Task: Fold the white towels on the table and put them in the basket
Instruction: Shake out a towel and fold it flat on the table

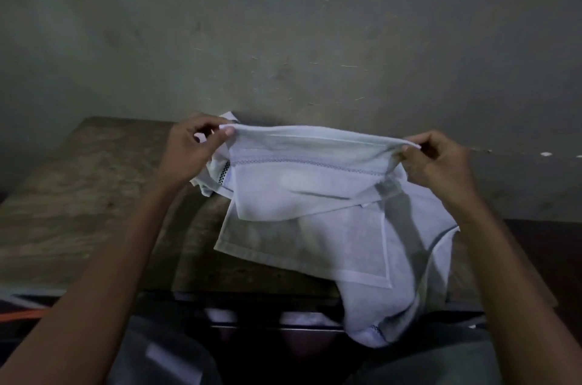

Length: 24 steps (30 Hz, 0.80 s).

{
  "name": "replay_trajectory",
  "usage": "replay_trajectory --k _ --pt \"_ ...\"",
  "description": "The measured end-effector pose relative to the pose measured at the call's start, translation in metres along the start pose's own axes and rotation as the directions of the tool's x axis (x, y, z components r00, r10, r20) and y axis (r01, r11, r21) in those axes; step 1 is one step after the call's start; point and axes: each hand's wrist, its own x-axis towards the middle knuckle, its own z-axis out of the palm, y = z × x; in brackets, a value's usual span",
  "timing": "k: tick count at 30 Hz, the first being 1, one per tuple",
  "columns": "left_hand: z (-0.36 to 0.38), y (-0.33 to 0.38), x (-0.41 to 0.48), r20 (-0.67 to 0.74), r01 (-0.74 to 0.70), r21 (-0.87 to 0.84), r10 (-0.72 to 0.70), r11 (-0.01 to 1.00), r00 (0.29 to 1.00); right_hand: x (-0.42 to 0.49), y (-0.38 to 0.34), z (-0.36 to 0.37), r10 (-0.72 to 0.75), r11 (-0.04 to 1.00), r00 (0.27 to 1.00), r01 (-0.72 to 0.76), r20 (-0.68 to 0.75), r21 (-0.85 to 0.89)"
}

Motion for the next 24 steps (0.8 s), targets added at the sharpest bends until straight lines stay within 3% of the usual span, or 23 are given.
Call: replay_trajectory --k 2,4,8,10,13,16,20,24 --pt "-0.009 -0.009 -0.016 0.162 -0.018 0.05 0.01 0.999 0.987 -0.015 0.004 -0.004 0.018 0.977 0.973 0.032 0.231 -0.211" --pt "-0.014 -0.021 -0.035 0.37 -0.027 0.124 -0.021 0.992 0.929 -0.031 0.011 -0.006 0.097 0.931 0.894 0.074 0.438 -0.358" --pt "-0.01 -0.04 -0.073 0.595 -0.205 0.229 0.03 0.951 0.803 -0.056 0.03 -0.003 0.16 0.877 0.792 0.16 0.589 -0.453" --pt "-0.011 -0.051 -0.092 0.621 -0.229 0.244 0.03 0.942 0.784 -0.066 0.041 -0.002 0.182 0.869 0.759 0.173 0.625 -0.464" --pt "-0.014 -0.06 -0.108 0.58 -0.146 0.313 -0.067 0.938 0.812 -0.077 0.052 -0.002 0.203 0.859 0.73 0.187 0.653 -0.476" --pt "-0.016 -0.06 -0.107 0.595 -0.174 0.304 -0.044 0.937 0.803 -0.084 0.058 0.0 0.177 0.857 0.707 0.231 0.685 -0.461" --pt "-0.023 -0.053 -0.099 0.594 -0.158 0.287 -0.046 0.945 0.804 -0.088 0.057 0.0 0.163 0.894 0.757 0.157 0.632 -0.419" --pt "-0.033 -0.049 -0.092 0.662 -0.081 0.318 -0.16 0.944 0.732 -0.094 0.063 0.007 0.166 0.871 0.685 0.234 0.709 -0.431"
